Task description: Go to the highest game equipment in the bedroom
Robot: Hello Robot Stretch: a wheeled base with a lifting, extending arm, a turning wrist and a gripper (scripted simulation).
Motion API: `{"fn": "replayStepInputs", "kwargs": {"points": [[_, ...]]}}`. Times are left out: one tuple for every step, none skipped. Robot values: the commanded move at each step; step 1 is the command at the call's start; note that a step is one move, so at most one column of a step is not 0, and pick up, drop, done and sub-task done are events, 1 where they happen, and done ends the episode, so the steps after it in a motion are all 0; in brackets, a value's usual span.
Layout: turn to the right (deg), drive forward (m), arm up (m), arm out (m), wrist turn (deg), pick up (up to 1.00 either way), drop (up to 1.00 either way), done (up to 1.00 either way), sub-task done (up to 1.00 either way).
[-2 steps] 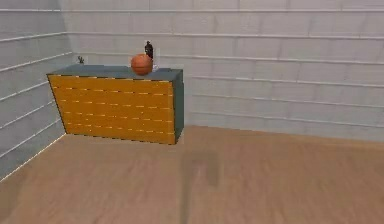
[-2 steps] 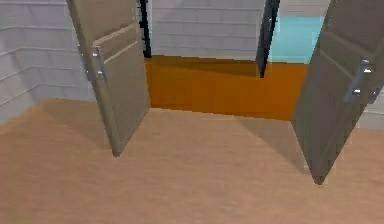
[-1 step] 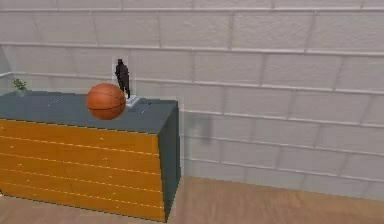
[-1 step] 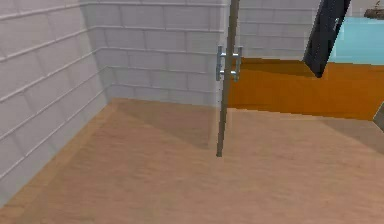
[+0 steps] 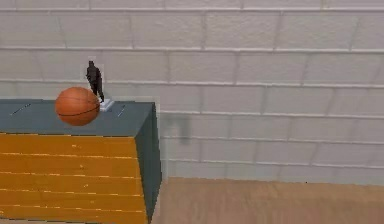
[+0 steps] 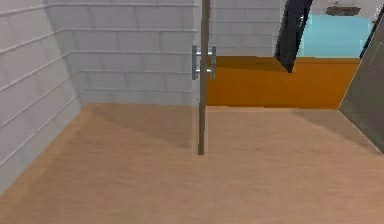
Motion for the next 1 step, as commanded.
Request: {"fn": "replayStepInputs", "kwargs": {"points": [[0.0, 0.6, 0.0, 0.0, 0.0, 0.0, 0.0, 0.0, 0.0]]}}
